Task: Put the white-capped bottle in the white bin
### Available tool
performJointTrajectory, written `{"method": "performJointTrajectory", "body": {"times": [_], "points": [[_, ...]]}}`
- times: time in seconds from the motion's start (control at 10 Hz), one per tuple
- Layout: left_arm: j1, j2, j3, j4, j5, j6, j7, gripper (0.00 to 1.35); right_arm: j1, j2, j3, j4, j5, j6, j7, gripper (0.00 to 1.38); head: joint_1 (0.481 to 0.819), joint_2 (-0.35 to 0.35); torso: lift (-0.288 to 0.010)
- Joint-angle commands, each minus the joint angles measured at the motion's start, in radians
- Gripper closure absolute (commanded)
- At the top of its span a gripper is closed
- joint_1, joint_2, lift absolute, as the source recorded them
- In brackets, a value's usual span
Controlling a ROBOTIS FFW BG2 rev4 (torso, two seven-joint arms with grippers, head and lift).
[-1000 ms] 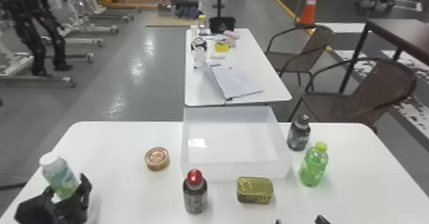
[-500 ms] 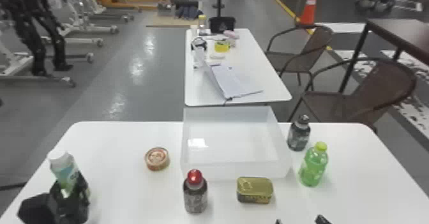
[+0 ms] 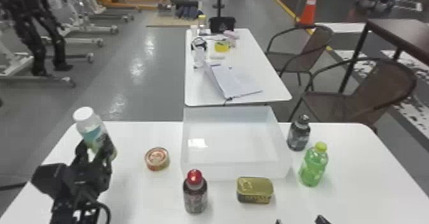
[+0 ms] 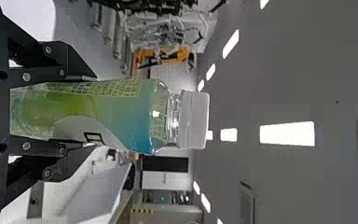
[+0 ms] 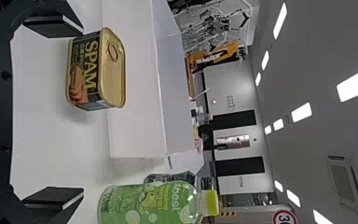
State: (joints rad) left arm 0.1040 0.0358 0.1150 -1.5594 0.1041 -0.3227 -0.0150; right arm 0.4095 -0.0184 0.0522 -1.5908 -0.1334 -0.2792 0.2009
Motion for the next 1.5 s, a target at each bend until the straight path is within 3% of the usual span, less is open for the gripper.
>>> {"method": "performJointTrajectory", "body": {"times": [0.0,0.1,0.3,0.5,0.6,0.8,1.1,1.2,1.4], "points": [[-0.044,0.004,-0.07,-0.053,0.025,0.056,-0.045,1.12,0.0,0.0,0.0,0.0,0.0,0.0,0.0,0.1,0.549,0.0,-0.1],[-0.08,0.006,-0.112,-0.062,0.042,0.099,-0.1,1.12,-0.001,0.0,0.002,0.002,-0.002,0.0,0.0,0.1,0.549,0.0,-0.1],[-0.173,0.012,-0.173,-0.07,0.023,0.254,-0.29,1.12,-0.009,0.0,0.008,0.006,-0.003,0.0,0.0,0.1,0.549,0.0,-0.1],[-0.256,0.019,-0.221,-0.062,-0.138,0.413,-0.454,1.12,-0.015,0.0,0.012,0.012,-0.005,0.0,0.0,0.1,0.549,0.0,-0.1],[-0.297,0.041,-0.264,-0.044,-0.234,0.507,-0.533,1.12,-0.02,-0.001,0.017,0.015,-0.005,0.0,0.0,0.1,0.549,0.0,-0.1],[-0.374,0.102,-0.399,0.007,-0.488,0.559,-0.588,1.12,-0.029,-0.005,0.023,0.02,-0.006,0.0,0.0,0.1,0.549,0.0,-0.1],[-0.509,0.148,-0.571,0.033,-0.916,0.47,-0.622,1.12,-0.041,-0.012,0.037,0.031,-0.012,0.0,0.0,0.1,0.549,0.0,-0.1],[-0.537,0.165,-0.627,0.039,-0.974,0.447,-0.623,1.12,-0.046,-0.014,0.041,0.034,-0.014,0.0,0.0,0.1,0.549,0.0,-0.1],[-0.578,0.196,-0.782,0.048,-0.988,0.45,-0.632,1.11,-0.049,-0.014,0.041,0.035,-0.015,0.0,0.0,0.1,0.549,0.0,-0.1]]}}
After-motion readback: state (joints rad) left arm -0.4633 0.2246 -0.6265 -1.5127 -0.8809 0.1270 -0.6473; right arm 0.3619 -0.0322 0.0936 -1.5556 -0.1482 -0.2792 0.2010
